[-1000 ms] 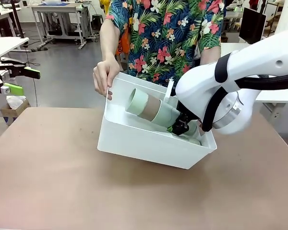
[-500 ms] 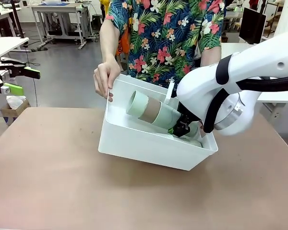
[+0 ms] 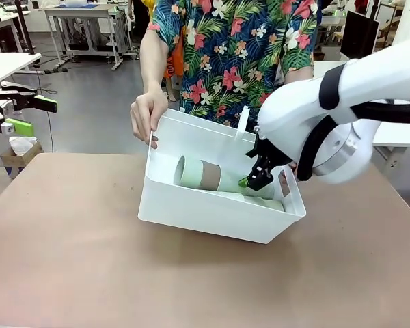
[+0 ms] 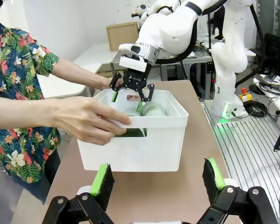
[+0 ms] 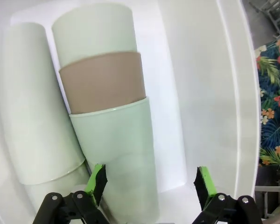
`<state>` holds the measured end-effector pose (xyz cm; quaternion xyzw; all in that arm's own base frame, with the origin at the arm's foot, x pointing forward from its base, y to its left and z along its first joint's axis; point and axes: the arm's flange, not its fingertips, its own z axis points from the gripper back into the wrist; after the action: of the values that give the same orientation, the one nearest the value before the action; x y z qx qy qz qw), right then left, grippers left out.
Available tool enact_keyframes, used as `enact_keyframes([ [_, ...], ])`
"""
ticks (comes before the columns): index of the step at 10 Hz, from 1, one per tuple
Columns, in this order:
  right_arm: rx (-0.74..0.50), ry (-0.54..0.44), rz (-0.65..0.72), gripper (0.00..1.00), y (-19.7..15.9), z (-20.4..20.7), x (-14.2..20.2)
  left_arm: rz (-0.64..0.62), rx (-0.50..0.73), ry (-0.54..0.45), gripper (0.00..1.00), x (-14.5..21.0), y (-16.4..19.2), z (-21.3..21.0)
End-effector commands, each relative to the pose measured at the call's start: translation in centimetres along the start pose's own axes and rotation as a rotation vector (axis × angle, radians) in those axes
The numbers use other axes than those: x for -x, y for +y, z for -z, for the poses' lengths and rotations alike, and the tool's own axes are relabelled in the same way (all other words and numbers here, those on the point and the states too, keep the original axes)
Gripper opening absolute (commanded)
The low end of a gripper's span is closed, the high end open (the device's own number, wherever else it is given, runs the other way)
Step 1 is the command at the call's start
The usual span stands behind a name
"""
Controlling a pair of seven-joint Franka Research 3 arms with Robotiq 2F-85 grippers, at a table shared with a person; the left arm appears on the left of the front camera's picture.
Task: Stack the cups and store them in the basket.
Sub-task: Place the stack of Reusable plastic cups into the Pantry Basket.
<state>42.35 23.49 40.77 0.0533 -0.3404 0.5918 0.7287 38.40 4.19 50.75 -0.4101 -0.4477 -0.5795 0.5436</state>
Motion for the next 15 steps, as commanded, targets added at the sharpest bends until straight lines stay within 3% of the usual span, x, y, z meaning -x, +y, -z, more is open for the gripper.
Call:
enact_keyframes([
  [1, -0.002, -0.058, 0.024, 1.0, -1.3, -3.9, 0.5, -0.007, -0.004, -0.005, 1.0, -0.3, -0.1, 0.0],
  [4, -0.003, -0.201, 0.088, 1.0, -4.8, -9.4, 1.2, -0.007, -0.004, -0.005, 1.0, -0.3, -0.1, 0.0],
  [6, -0.037, -0.314, 0.151, 1.0, -7.1, -13.5, 3.5, -0.007, -0.004, -0.005, 1.0, -0.3, -0.1, 0.0],
  [11, -0.093, -0.48, 0.218, 1.0, -9.8, -25.9, 16.4, -0.007, -0.004, -0.005, 1.0, -0.3, -0.1, 0.0],
  [13, -0.118, -0.533, 0.206, 1.0, -9.6, -28.2, 19.4, -0.007, -0.004, -0.005, 1.0, -0.3, -0.1, 0.0],
  [15, -0.156, -0.519, 0.2, 1.0, -9.0, -28.9, 20.6, -0.007, -0.004, -0.005, 1.0, -0.3, -0.1, 0.0],
])
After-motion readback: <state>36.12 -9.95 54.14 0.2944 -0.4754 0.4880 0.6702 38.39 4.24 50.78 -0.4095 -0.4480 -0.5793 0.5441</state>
